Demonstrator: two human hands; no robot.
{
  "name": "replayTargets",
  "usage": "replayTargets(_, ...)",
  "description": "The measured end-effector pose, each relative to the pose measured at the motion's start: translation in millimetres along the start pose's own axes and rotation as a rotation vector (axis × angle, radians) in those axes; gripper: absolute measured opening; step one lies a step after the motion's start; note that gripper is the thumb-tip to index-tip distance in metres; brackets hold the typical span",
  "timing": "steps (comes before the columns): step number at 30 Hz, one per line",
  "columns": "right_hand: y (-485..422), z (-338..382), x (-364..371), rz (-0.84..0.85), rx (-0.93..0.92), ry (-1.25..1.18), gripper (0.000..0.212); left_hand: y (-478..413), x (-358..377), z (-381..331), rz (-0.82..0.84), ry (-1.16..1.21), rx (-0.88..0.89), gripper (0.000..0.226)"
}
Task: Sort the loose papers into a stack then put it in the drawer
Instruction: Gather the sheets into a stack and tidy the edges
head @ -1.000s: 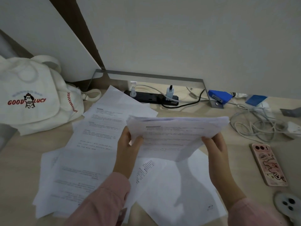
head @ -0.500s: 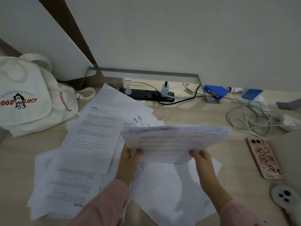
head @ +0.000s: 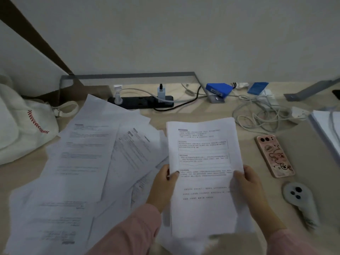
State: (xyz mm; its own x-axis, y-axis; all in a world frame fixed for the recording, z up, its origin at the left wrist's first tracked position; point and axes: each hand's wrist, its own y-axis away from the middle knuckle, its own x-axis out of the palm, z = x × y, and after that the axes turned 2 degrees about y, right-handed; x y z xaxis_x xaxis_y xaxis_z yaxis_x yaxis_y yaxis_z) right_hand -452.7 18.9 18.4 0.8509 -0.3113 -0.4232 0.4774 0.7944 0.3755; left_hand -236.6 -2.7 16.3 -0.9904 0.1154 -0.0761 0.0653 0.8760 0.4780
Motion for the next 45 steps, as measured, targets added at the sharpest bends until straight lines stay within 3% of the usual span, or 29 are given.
replayTargets(6, -18.5, -58.2, -42.8, -0.119, 0.186, 0.112, 0.013, -12.4, 60.2, 33.9, 0.122, -0.165, -0.139, 0.027)
replayTargets(10, -25.7, -78.8, -57.9, -0.177, 0.242, 0.176, 0.024, -18.6, 83.7, 51.3, 0.154, -0.210, -0.207, 0.020)
replayTargets(16, -29.3, -92.9, -63.2, -0.140, 0.236, 0.200, 0.038, -22.3, 95.8, 64.6, 0.164, -0.247, -0.242, 0.018)
replayTargets(21, -25.3, -90.0, -64.5, -0.174, 0.153, 0.402, 0.048, -17.2, 84.7, 54.0, 0.266, -0.250, -0.307, 0.010)
replayTargets(25, -20.6, -66.6, -53.3, -0.157, 0.091, 0.400, 0.044, -14.4, 51.7, 38.8, 0.266, -0.248, -0.326, 0.013)
replayTargets(29, -16.2, -39.7, -16.2, -0.009, -0.026, 0.388, 0.038, -3.3, -1.6, 27.3, 0.151, -0.162, -0.269, 0.016)
replayTargets(33, -5.4, -5.6, 42.9, 0.179, -0.081, 0.323, 0.033, 15.6, -67.3, 32.6, -0.076, -0.121, -0.198, 0.020)
replayTargets(39, 34.5, 31.4, 141.5, 0.543, -0.036, 0.133, 0.022, 53.5, -156.7, 69.8, -0.352, -0.215, -0.151, 0.015)
replayTargets(42, 57.8, 46.1, 185.5, 0.699, 0.103, 0.019, 0.022, 68.2, -196.2, 88.2, -0.481, -0.248, -0.148, 0.019)
replayTargets(45, 73.1, 54.4, 228.3, 0.741, 0.196, -0.006, 0.029, 75.0, -235.7, 102.9, -0.608, -0.362, -0.203, 0.031)
